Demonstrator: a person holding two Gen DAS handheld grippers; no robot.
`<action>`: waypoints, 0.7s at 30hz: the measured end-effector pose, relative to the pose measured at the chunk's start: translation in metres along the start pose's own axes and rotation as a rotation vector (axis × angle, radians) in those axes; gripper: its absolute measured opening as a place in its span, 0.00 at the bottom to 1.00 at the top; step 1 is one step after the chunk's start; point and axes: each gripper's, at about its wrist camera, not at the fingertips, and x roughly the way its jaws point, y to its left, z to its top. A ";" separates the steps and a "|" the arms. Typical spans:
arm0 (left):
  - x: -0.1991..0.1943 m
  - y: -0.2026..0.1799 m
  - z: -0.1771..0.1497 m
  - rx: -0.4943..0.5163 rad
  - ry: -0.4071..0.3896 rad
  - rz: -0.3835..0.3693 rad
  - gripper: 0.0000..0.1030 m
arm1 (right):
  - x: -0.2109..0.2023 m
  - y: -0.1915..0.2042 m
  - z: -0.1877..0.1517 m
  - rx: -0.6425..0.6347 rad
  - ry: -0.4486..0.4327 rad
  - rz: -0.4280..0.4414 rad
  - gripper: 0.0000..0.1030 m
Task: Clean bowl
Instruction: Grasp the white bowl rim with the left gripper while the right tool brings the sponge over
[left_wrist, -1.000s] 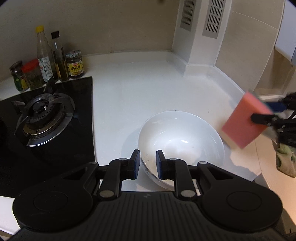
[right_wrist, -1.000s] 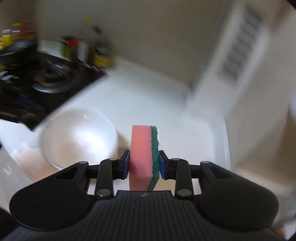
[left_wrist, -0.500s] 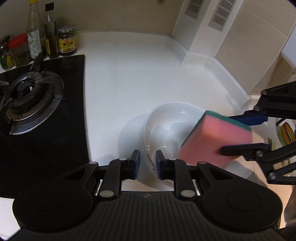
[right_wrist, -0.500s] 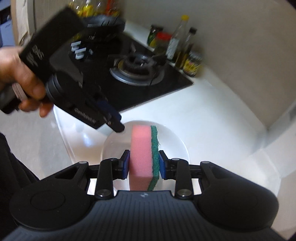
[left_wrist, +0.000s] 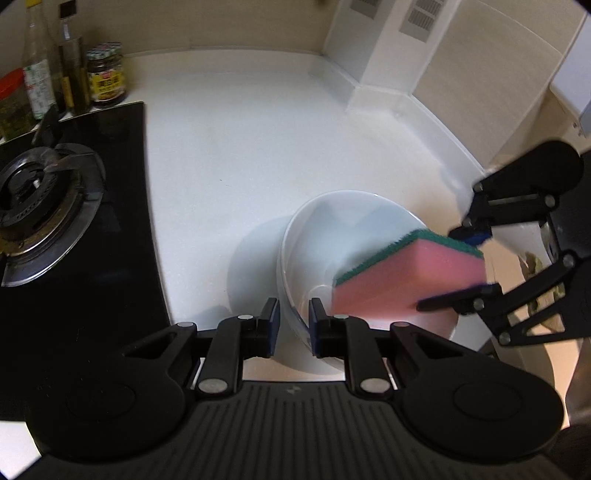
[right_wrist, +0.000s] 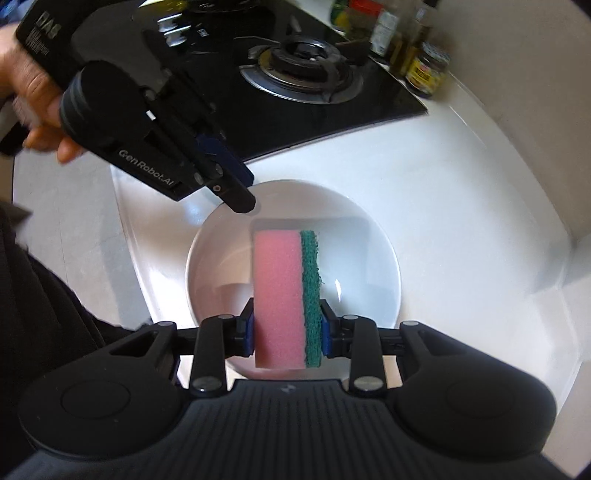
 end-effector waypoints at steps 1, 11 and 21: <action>0.001 0.000 0.002 0.010 0.011 -0.005 0.17 | -0.001 0.002 0.001 -0.026 0.001 0.000 0.26; 0.010 0.003 0.009 0.047 0.032 -0.021 0.12 | -0.001 0.035 0.007 -0.173 0.011 0.035 0.26; 0.029 -0.011 0.031 0.159 0.037 -0.025 0.03 | -0.004 0.064 0.000 -0.259 0.046 0.000 0.27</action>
